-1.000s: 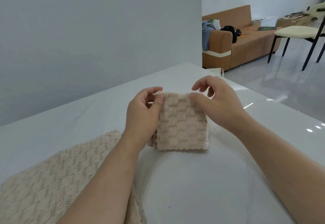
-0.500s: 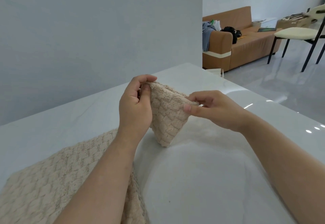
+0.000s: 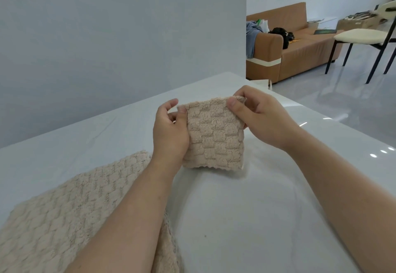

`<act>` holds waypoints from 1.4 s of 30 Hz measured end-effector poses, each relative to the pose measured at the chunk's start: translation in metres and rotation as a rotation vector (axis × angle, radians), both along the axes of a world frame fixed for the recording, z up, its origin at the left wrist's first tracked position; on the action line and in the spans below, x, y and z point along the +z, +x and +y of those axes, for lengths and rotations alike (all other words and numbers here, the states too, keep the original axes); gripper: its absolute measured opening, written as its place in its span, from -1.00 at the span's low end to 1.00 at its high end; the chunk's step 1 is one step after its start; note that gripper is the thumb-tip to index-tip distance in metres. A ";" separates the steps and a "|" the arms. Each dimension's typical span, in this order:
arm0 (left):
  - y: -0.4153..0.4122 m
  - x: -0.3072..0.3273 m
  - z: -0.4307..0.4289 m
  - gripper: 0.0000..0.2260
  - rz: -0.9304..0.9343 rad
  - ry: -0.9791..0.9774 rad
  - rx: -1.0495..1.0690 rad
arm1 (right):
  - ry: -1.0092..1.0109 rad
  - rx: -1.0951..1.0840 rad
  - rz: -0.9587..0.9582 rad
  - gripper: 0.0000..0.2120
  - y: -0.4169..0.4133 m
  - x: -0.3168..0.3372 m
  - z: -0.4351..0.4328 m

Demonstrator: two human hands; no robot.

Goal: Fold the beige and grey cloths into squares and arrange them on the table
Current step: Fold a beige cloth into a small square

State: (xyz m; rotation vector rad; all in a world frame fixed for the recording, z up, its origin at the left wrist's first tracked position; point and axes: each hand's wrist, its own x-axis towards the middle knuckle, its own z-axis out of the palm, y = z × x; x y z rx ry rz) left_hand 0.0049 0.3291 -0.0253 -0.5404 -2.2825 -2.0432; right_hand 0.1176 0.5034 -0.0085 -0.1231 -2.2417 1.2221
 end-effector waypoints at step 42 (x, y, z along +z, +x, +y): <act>-0.028 -0.025 0.000 -0.79 -0.568 0.319 0.207 | -0.033 0.202 -0.478 -0.26 -0.002 -0.024 -0.019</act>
